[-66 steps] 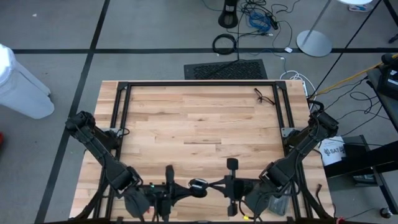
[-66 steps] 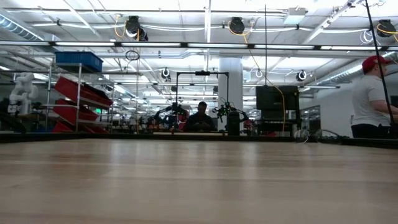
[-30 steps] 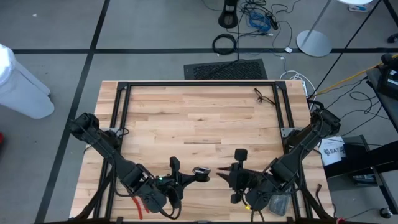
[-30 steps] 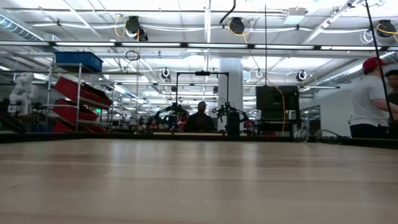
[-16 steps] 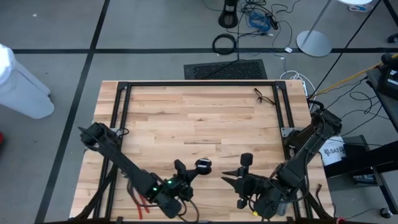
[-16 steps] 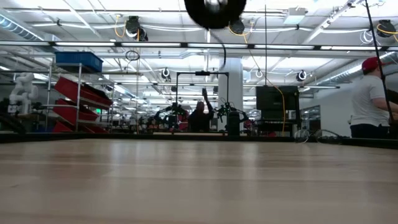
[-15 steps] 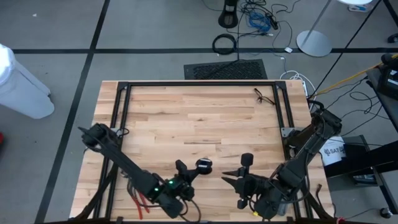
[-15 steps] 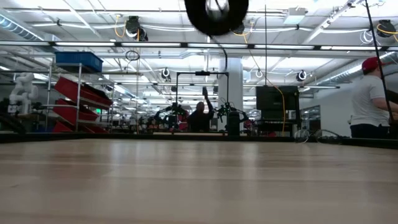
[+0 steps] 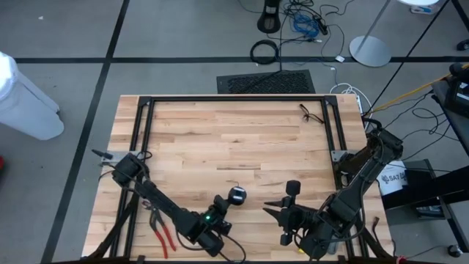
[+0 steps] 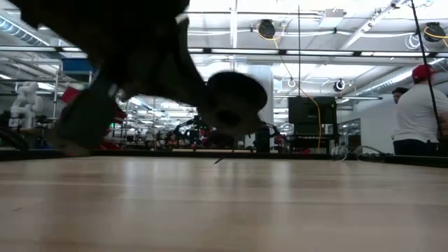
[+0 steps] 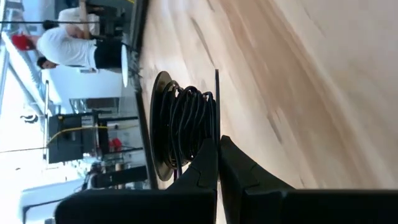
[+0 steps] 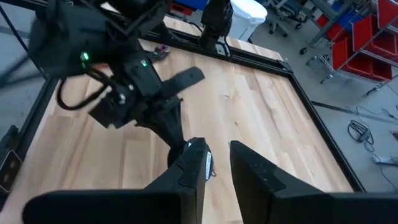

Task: Coil cords
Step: Put the black spool on the table

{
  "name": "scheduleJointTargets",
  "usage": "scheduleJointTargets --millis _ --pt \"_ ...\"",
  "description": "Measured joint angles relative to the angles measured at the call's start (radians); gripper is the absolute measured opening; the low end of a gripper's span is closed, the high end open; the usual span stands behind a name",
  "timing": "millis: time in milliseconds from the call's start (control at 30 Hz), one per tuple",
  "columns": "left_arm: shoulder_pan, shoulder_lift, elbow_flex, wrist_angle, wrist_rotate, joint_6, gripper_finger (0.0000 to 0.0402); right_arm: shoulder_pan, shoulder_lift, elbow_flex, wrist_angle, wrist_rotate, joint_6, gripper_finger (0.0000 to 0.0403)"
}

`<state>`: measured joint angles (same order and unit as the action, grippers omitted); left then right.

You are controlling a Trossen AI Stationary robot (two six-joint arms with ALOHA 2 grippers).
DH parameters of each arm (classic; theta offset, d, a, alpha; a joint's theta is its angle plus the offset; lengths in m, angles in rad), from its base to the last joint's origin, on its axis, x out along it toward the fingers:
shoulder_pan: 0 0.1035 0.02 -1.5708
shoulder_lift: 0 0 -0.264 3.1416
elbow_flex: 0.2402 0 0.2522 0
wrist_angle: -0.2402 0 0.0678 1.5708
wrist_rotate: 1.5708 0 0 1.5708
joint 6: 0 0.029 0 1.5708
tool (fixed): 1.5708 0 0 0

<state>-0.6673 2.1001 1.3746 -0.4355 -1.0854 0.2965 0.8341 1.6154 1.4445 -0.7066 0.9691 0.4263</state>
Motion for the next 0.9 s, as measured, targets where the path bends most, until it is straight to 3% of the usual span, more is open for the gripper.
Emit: scheduleJointTargets --millis 467,600,900 --pt "0.113 0.042 0.0 -0.082 -0.003 -0.081 0.0 -0.001 0.0 0.0 -0.002 -0.006 0.009 0.0061" --pt "0.144 0.042 0.0 -0.102 0.082 -0.102 0.0 0.005 0.0 0.0 -0.002 -0.006 0.009 0.0061" --pt "0.175 0.041 0.001 -0.156 0.109 -0.156 0.0 0.012 0.0 0.0 -0.002 -0.006 0.008 0.0061"
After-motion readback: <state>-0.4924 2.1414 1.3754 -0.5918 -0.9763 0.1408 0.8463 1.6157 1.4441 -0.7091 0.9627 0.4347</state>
